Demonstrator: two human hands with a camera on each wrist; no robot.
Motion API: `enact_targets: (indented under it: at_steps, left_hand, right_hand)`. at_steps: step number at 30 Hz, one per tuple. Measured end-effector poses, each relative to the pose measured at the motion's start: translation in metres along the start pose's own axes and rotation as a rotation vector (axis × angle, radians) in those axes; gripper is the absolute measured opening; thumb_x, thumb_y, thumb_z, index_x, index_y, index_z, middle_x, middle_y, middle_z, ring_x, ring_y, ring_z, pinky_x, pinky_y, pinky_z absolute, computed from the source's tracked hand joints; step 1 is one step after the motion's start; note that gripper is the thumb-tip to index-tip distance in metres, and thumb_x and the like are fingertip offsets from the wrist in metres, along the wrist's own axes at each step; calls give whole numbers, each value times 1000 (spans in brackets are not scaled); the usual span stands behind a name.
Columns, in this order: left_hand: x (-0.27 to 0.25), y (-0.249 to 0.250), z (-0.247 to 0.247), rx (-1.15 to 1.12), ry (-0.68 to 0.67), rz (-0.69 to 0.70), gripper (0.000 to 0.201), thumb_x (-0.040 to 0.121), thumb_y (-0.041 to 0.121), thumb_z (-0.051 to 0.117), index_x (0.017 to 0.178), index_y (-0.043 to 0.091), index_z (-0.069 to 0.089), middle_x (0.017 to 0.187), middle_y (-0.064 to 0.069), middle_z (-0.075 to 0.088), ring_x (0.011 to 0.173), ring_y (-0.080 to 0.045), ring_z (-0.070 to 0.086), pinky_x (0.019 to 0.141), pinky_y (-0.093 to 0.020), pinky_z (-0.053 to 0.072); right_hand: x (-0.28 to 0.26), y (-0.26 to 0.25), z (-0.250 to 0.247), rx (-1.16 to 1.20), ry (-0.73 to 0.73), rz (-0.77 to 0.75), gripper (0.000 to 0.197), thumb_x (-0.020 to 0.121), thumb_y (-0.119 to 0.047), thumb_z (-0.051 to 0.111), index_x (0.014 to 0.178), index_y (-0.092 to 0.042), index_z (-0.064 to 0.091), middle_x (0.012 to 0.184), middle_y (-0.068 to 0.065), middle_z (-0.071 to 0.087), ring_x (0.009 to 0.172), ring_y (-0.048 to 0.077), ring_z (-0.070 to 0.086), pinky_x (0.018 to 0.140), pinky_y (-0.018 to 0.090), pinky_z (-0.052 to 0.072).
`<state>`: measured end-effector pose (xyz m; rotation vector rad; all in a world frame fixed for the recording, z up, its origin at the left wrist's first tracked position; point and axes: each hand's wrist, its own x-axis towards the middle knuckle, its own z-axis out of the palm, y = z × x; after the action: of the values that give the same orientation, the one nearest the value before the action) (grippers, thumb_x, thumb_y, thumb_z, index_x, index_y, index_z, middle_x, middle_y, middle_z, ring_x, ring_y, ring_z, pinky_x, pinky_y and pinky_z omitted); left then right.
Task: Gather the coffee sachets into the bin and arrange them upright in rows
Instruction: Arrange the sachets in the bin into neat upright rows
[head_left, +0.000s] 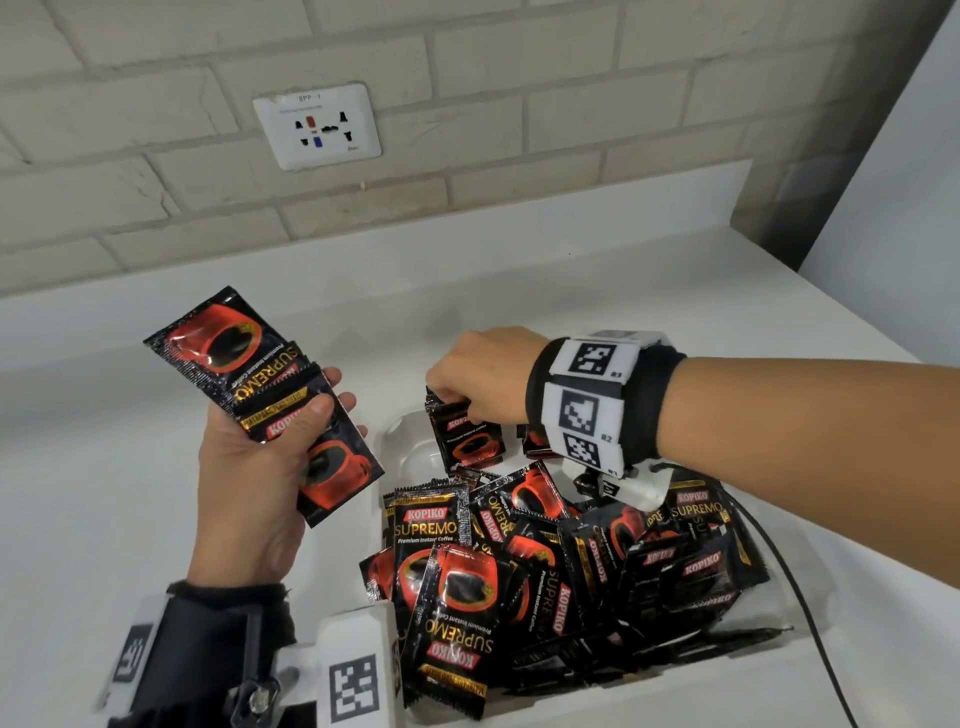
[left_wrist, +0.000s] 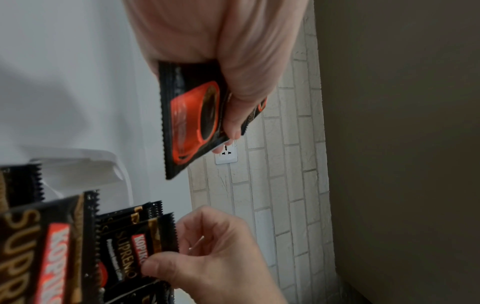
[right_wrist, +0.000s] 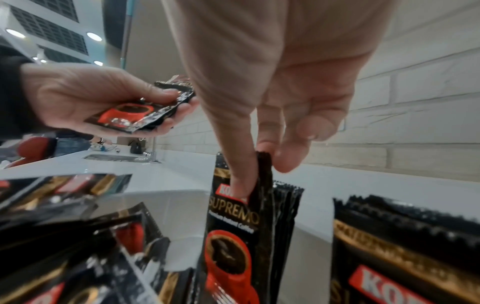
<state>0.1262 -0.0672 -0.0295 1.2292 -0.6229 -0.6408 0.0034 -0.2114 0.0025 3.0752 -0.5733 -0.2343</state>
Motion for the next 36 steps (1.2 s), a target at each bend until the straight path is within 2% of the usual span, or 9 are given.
enact_targets:
  at_steps: [7,10,13,18,20,25,28,33,36]
  left_hand:
    - [-1,0,-3,13,3,12,39,87,-4,51,123,10,49,86,7,72,77,-10,70,66,-32,59]
    - [-1,0,-3,16,1,4,38,86,-3,52,120,13,50,87,7,73,78,-10,70,69,-34,58]
    - [-2,0,-2,14,-19,-16,34,82,-1,56,112,15,55,87,6,73,77,-11,71,67,-34,59]
    - [-8,3,16,-12,-138,-95,50,47,19,72,96,17,60,84,2,74,72,-12,71,55,-25,56]
    - [-12,0,29,4,-170,-112,42,55,12,70,96,16,59,83,0,74,73,-14,71,59,-27,57]
    - [-20,-4,63,-27,-153,-153,39,58,7,69,96,11,60,77,-2,71,66,-17,68,58,-31,56]
    - [-24,-3,78,-94,-176,-189,45,62,8,69,106,6,57,86,-11,68,73,-24,67,63,-38,57]
    - [-27,1,84,-174,-139,-285,42,84,35,51,116,8,55,103,-15,70,89,-30,69,80,-45,55]
    - [-27,1,83,-209,-96,-344,29,95,34,43,112,15,57,102,-11,71,92,-30,68,83,-47,53]
  right_hand:
    - [4,-6,14,-61,-45,-55,16,88,2,48,101,-5,55,98,9,56,70,20,46,46,21,27]
    - [5,0,12,26,-18,-24,22,87,-12,60,107,-9,52,104,7,56,83,22,54,58,26,39]
    - [0,8,-3,140,38,52,35,84,-30,65,112,-16,50,102,-1,52,88,16,50,70,27,38]
    - [-23,20,-33,392,219,131,24,83,-39,64,100,-24,56,85,-9,52,83,12,51,68,25,35]
    - [-36,17,-35,556,201,147,23,81,-42,65,93,-25,56,81,-11,54,77,9,53,64,21,37]
    - [-66,-2,-13,895,-114,225,43,73,-46,70,102,-21,49,84,-2,62,65,10,63,56,21,52]
    - [-69,-6,4,1150,-82,271,35,78,-28,71,95,-18,42,77,2,58,51,8,59,46,17,49]
    - [-75,3,13,1428,-95,310,44,84,-10,64,120,-5,40,79,4,61,50,10,60,45,17,51]
    - [-78,9,17,1471,-109,292,52,85,-6,61,131,-6,36,78,3,63,48,9,62,43,15,50]
